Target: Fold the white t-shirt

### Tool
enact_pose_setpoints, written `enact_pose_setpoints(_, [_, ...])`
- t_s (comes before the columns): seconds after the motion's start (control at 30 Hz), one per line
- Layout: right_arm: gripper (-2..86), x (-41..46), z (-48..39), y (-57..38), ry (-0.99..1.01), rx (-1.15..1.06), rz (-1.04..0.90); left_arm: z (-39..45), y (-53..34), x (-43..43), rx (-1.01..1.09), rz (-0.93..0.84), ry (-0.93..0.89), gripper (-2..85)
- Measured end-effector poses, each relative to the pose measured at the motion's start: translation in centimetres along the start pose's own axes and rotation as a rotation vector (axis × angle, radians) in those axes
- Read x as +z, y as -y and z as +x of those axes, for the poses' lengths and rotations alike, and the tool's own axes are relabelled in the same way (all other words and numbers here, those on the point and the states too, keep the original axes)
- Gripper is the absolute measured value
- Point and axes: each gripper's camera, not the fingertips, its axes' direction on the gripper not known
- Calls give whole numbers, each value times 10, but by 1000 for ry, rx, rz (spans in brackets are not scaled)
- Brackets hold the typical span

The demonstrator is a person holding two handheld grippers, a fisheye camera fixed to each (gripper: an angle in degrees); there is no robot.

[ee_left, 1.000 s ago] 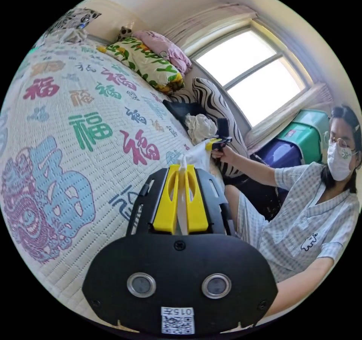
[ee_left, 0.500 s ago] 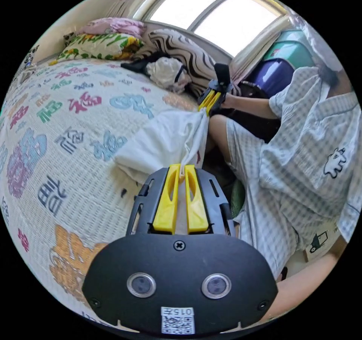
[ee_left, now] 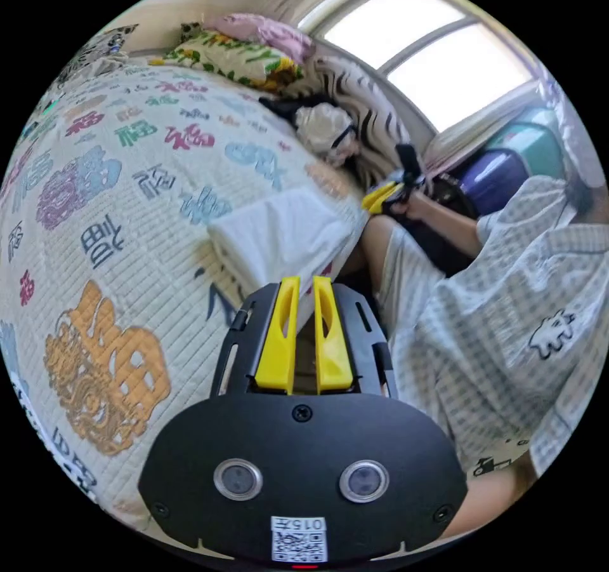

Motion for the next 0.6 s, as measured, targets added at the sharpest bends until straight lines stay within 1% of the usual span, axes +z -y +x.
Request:
enact_pose_setpoints(0.03, [59,2,2,5,14,11,30,-2,6,3,-30,40,-49,32])
enact_pose_setpoints(0.1, [33,24,12,30,129,42,80,-8,16,20,-59,28,-125,31])
enact_pose_setpoints(0.13, [23,32,16,36,169,54,77,-15,20,35,-95,-1,-173,26])
enact_pose_setpoints(0.17, [9,52,25,48,253,76,48,-19,20,42,-112,-14,-208,21])
enact_pose_setpoints(0.2, [2,74,34,57,311,100,-19,-29,18,56,-167,-58,-261,11])
enact_pose_setpoints(0.23, [1,85,39,59,318,115,-62,-39,13,67,-204,-122,-267,0])
enact_pose_setpoints(0.27, [-3,106,48,61,304,151,-155,-43,9,71,-217,-158,-245,-2])
enact_pose_setpoints(0.3, [-4,119,60,58,300,189,-203,-50,1,72,-225,-179,-246,-6])
enact_pose_setpoints(0.33, [-5,122,66,56,324,206,-198,-57,-7,66,-256,-161,-286,-7])
enact_pose_setpoints(0.37, [-6,122,79,51,382,266,-152,-60,-11,61,-270,-157,-283,-8])
enact_pose_setpoints(0.4, [-6,119,88,47,386,302,-125,-65,-17,51,-282,-154,-262,-8])
enact_pose_setpoints(0.47, [-6,115,96,44,334,311,-133,-72,-27,36,-295,-170,-235,-9])
enact_pose_setpoints(0.6, [-1,110,119,40,289,367,-161,-94,-56,4,-369,-190,-245,-6])
